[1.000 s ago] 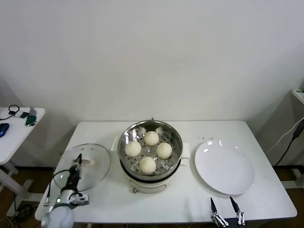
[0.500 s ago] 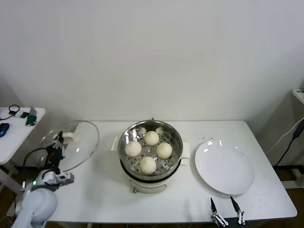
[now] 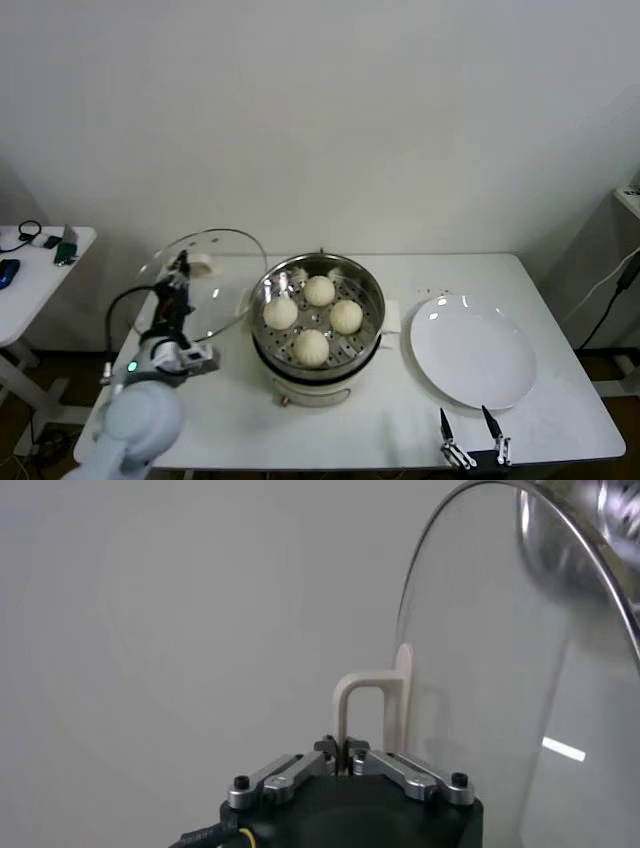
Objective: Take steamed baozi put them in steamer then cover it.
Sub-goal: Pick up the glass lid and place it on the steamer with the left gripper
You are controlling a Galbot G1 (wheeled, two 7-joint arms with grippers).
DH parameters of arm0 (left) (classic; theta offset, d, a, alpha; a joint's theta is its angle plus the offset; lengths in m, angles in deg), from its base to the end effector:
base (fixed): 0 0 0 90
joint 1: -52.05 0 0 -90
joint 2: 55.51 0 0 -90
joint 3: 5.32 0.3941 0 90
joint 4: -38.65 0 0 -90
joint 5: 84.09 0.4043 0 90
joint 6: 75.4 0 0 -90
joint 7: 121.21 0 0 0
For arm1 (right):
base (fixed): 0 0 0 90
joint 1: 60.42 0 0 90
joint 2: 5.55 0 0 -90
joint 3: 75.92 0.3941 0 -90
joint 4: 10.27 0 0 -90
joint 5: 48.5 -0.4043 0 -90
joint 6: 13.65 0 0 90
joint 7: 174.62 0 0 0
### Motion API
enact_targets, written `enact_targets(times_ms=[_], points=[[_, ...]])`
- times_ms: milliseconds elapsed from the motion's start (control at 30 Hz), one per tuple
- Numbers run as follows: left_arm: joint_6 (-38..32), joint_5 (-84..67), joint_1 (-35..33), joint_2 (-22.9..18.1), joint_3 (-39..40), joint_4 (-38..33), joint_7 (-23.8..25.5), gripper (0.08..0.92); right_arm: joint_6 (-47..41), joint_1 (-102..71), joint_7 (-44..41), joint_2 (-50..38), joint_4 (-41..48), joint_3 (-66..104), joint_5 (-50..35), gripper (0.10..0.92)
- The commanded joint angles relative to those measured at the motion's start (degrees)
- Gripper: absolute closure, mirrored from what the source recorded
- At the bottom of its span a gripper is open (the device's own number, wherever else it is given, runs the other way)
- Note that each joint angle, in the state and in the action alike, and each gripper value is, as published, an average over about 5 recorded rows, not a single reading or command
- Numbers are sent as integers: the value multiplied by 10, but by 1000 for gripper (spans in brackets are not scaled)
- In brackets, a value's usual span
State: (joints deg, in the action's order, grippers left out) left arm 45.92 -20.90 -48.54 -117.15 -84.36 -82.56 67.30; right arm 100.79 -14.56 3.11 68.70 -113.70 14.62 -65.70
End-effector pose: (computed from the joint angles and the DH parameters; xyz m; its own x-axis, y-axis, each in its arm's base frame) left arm 0.2981 0.0298 -0.2528 -0.9915 -0.1262 -0.0302 -0.0460 0.1245 0.9912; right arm 0.0817 -0.0851 -0.4805 -0.9907 -0.0763 0.1128 -0.0700 0.9958 0.0585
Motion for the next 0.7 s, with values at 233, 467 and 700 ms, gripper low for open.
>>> enact_targets(times_ms=[233,467,700], points=[[52,278,68,-245,220,42,69,860,27,40,-9,0,54,-9,-7,203],[46,315,85,-300,238,97,65,860,29,43,-8,-3,64,-2,-8,203],[40,346,71,-329,245,121,67,860,28,42,-6,-6,60,9,-8,203]])
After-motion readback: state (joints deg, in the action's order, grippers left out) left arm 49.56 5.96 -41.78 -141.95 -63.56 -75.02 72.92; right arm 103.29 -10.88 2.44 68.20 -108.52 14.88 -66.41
